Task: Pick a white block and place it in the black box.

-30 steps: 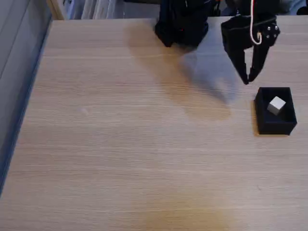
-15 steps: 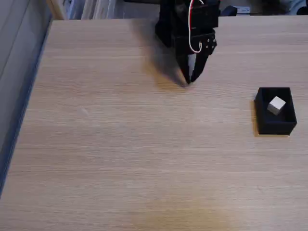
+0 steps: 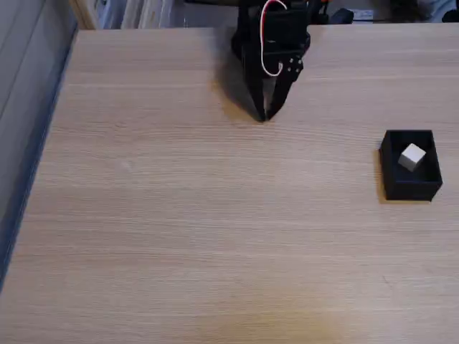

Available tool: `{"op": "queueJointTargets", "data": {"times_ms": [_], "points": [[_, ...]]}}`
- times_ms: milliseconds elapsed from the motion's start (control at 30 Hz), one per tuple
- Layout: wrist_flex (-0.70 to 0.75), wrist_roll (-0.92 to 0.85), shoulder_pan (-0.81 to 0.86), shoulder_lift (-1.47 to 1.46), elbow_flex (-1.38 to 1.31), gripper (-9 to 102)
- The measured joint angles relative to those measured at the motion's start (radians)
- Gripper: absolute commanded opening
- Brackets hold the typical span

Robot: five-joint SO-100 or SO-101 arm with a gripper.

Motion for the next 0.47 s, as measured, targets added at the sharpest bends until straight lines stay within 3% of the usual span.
{"op": "queueJointTargets", "data": {"times_ms": [467], "points": [[0.014, 0.029, 0.028, 0.006, 0.003, 0]]}}
